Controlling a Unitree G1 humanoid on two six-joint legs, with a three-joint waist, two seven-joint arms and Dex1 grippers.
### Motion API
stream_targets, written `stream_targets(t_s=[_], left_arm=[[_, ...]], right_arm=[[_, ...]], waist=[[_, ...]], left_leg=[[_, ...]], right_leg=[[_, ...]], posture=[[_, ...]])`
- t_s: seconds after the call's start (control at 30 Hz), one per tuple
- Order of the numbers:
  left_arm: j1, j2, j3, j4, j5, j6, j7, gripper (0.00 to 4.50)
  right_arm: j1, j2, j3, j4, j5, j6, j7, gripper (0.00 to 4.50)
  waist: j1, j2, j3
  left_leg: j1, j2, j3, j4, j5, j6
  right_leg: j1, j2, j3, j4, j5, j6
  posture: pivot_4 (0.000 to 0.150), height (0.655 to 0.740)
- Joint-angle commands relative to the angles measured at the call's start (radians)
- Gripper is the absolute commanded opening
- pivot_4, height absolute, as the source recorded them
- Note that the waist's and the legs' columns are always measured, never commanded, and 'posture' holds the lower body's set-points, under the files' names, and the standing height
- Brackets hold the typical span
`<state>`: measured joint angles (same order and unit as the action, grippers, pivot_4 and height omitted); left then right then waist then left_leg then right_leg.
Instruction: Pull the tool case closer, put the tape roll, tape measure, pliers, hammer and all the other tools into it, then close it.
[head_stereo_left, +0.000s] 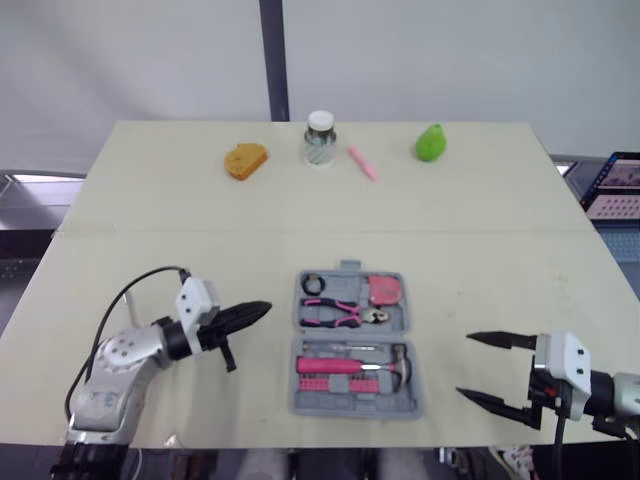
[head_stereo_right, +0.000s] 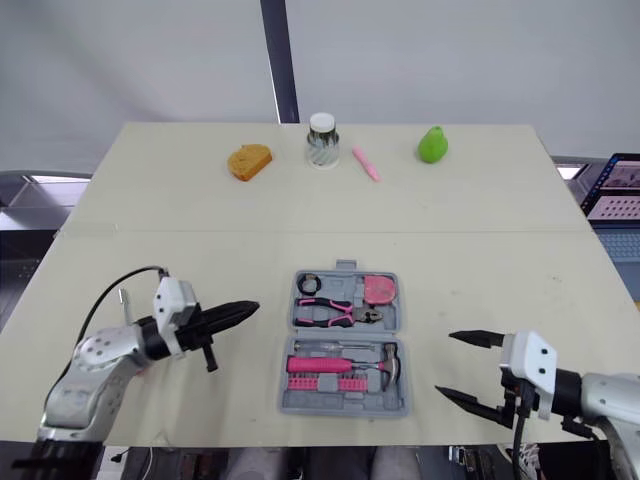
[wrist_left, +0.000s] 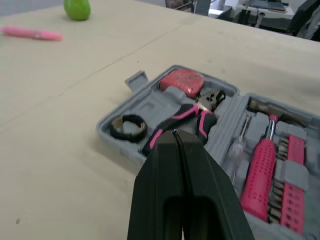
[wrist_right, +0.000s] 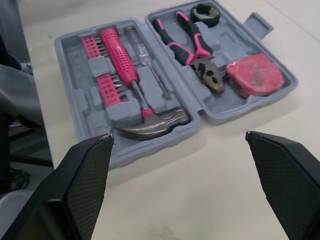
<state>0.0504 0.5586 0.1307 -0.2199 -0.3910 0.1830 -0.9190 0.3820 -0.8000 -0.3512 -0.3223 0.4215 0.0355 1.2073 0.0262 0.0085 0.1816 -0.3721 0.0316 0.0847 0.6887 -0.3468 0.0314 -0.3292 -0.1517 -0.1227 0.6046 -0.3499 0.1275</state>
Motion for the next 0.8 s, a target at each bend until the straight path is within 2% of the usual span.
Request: stream_targets(t_s=[0.03,0.2,0.53,0.67,0.8], left_arm=[[0.084,0.024,0.049,-0.052,-0.022,-0.054,-0.027,0.02],[0.184,0.039,0.076,-0.034,-0.007,-0.118,-0.036,0.02],[0.204,0.017,0.061,-0.082,-0.022,-0.108,0.005,0.02],[0.224,0.002,0.07,-0.122,-0.027,-0.075,0.051,0.02],[0.259,-0.02,0.1,-0.206,-0.025,0.011,0.171,0.02]], right_arm=[[0.015,0.015,-0.002,-0.012,0.0,-0.029,-0.015,4.5],[0.017,0.028,-0.006,0.037,-0.016,-0.055,-0.023,4.5],[0.019,0.023,-0.005,0.064,-0.018,-0.068,-0.024,4.5],[0.001,0.01,-0.012,0.082,-0.016,-0.069,-0.019,4.5],[-0.024,-0.01,-0.02,0.105,-0.008,-0.068,-0.006,4.5]], waist=[[-0.001,0.0,0.0],[0.0,0.0,0.002],[-0.002,0.0,0.002],[-0.003,-0.001,0.002],[-0.002,-0.001,0.003]], left_leg=[[0.0,0.0,0.0,-0.001,0.0,0.0],[0.0,0.0,0.002,-0.004,0.0,-0.001],[-0.003,0.0,0.007,-0.005,0.002,-0.002],[-0.002,0.0,0.008,-0.005,0.002,-0.002],[-0.002,0.001,0.008,-0.005,0.002,-0.002]], right_leg=[[0.0,0.0,0.0,-0.001,0.0,0.0],[-0.003,0.0,0.001,-0.001,0.0,0.0],[-0.012,0.001,0.006,0.005,0.0,0.0],[-0.012,0.001,0.006,0.005,0.0,0.0],[-0.012,0.001,0.009,0.006,0.0,0.0]], posture=[[0.15,0.695],[0.15,0.695],[0.15,0.695],[0.15,0.695],[0.15,0.695]])
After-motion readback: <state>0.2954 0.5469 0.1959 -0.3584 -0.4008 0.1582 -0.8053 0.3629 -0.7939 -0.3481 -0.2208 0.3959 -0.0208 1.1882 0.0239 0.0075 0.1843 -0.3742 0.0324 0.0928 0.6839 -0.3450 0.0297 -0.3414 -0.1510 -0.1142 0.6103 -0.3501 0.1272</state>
